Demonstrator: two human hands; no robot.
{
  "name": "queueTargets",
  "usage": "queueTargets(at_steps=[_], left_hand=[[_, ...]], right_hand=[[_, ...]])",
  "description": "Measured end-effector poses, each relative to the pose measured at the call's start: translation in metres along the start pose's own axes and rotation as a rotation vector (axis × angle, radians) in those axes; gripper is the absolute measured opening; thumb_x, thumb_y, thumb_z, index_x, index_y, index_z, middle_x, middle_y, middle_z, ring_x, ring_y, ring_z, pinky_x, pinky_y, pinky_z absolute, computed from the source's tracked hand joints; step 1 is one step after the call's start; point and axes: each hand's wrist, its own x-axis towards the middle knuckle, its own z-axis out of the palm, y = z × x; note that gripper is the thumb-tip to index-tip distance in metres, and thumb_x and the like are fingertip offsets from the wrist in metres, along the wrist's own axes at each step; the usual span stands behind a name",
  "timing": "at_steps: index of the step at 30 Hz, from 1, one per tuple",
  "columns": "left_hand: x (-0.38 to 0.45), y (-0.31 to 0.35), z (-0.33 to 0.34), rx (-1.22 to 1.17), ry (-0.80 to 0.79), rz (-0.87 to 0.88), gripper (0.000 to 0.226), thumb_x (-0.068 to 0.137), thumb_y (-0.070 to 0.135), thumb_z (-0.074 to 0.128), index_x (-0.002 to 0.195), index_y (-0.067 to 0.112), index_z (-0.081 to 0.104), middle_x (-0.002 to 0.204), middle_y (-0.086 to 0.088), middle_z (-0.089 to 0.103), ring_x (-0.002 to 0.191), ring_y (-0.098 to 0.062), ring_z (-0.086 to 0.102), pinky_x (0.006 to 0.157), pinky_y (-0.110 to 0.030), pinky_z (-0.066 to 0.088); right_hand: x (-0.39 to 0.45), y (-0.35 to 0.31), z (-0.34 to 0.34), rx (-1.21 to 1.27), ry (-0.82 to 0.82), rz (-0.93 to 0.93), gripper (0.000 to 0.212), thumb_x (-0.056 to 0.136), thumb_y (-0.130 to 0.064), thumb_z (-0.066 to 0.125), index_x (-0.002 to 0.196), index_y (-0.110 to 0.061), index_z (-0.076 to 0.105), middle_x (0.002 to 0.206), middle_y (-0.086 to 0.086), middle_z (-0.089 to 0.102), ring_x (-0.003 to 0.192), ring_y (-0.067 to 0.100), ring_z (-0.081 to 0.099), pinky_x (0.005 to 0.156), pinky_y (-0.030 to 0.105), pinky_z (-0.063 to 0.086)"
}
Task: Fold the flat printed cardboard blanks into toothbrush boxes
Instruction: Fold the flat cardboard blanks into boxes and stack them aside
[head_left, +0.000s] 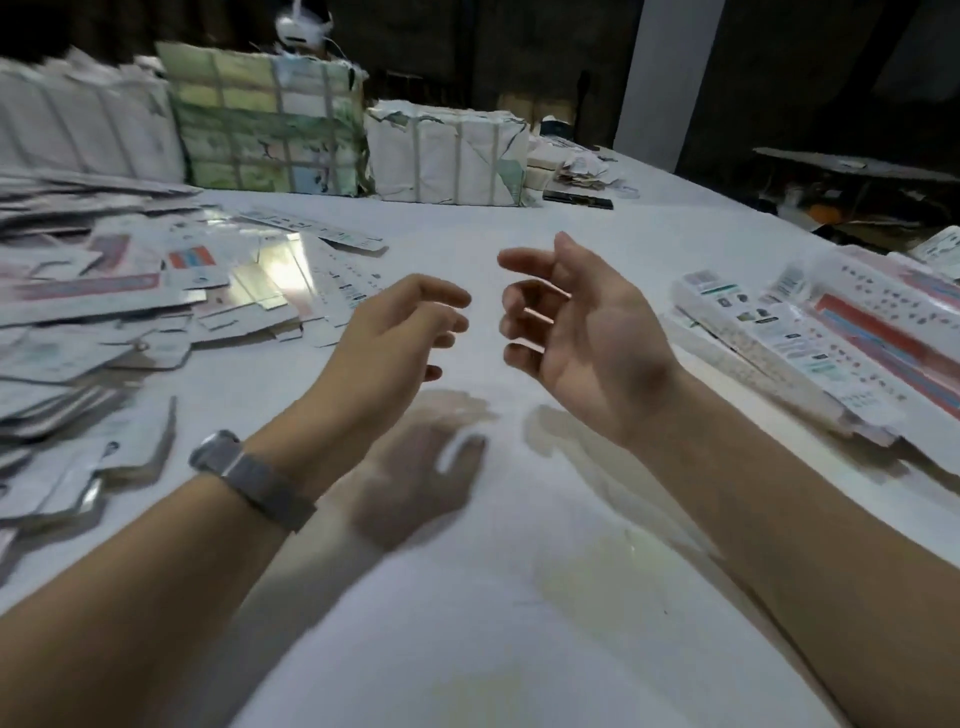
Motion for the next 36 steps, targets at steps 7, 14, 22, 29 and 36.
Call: queueTargets(at_steps=[7,14,22,29,36], left_hand=[[0.022,-0.010,-0.041,0.683,0.113,0.042,0.018,0.092,0.022,0.051,0.101,0.032,0.063,0.098,0.008,0.065,0.095,-0.016,0.061,0.075,-0.031,0.050],[0.038,-0.035,-0.122,1.339,0.357,-0.335,0.065,0.087,0.033,0.051,0.147,0.029,0.027,0.158,-0.020,0.022,0.147,-0.050,0.003,0.117,-0.063,0.005],[0.042,-0.033,-0.124,1.445,0.297,-0.465,0.048,0.082,0.035,0.049,0.129,0.024,0.047,0.126,-0.012,0.055,0.124,-0.039,0.045,0.097,-0.054,0.028],[0.042,-0.044,-0.121,1.396,0.280,-0.367,0.072,0.082,0.075,0.040,0.140,0.031,0.037,0.147,-0.014,0.040,0.135,-0.043,0.031,0.107,-0.062,0.020],[0.034,-0.023,-0.092,1.447,0.190,-0.161,0.052,0.090,0.057,0.048,0.128,0.022,0.048,0.081,0.000,0.050,0.084,-0.030,0.053,0.069,-0.036,0.037]], right_hand=[[-0.005,0.030,0.017,-0.207,-0.107,-0.009,0.038,0.096,-0.046,0.045,0.092,-0.022,0.075,0.079,0.002,0.062,0.072,0.015,0.057,0.061,0.028,0.045],[-0.011,0.039,0.022,-0.378,-0.161,-0.114,0.037,0.093,-0.041,0.045,0.094,-0.022,0.076,0.083,0.005,0.064,0.080,0.018,0.058,0.068,0.034,0.045],[-0.010,0.040,0.020,-0.420,-0.192,-0.156,0.035,0.093,-0.039,0.046,0.096,-0.021,0.076,0.084,0.004,0.066,0.081,0.018,0.059,0.067,0.032,0.047],[-0.008,0.042,0.017,-0.445,-0.195,-0.167,0.034,0.093,-0.039,0.046,0.096,-0.022,0.076,0.086,0.004,0.067,0.082,0.018,0.060,0.068,0.032,0.047],[-0.007,0.040,0.015,-0.441,-0.183,-0.186,0.033,0.093,-0.037,0.046,0.094,-0.023,0.076,0.083,0.003,0.066,0.079,0.017,0.060,0.066,0.031,0.047]])
